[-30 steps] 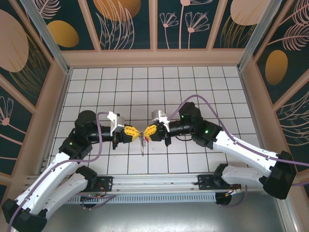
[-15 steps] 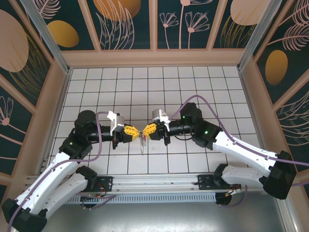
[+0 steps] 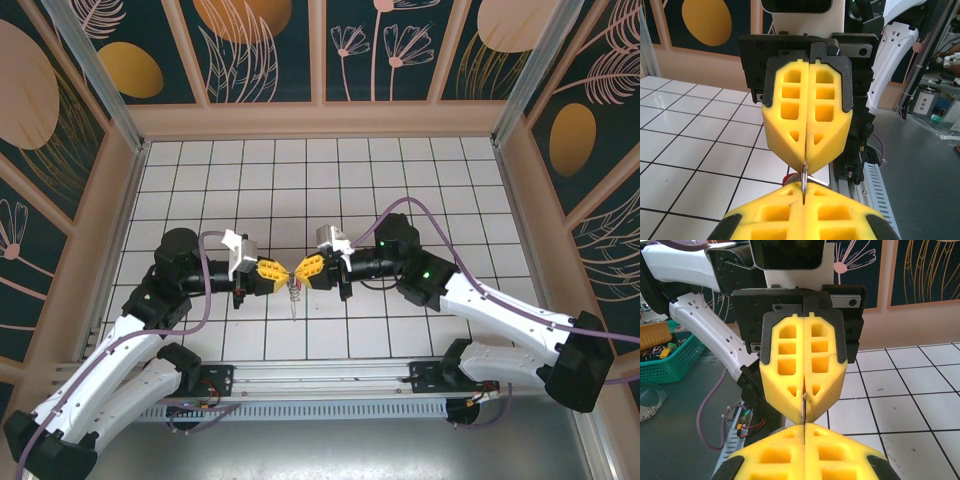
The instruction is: Put the keys on the keyring
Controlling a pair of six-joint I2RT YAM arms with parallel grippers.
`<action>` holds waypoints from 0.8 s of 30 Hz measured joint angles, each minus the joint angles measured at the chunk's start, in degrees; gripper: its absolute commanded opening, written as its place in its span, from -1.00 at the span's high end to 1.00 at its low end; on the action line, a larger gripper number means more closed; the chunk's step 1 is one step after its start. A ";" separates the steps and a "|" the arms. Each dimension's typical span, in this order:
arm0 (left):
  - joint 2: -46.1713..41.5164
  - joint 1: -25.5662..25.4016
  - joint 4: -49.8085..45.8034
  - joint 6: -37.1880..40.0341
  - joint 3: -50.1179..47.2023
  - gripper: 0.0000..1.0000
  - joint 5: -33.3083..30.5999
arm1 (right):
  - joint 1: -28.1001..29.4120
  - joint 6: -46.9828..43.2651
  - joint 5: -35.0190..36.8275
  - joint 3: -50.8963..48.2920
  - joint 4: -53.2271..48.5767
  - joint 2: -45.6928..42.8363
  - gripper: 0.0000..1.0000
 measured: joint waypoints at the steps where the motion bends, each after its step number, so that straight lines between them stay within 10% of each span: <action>1: 0.13 0.00 -0.17 0.15 0.00 1.00 0.00 | 0.00 0.00 0.00 0.00 -0.02 0.00 1.00; 24: 0.92 -0.26 -5.35 3.96 1.38 1.00 -1.27 | -0.02 0.00 -0.52 0.02 0.00 1.11 1.00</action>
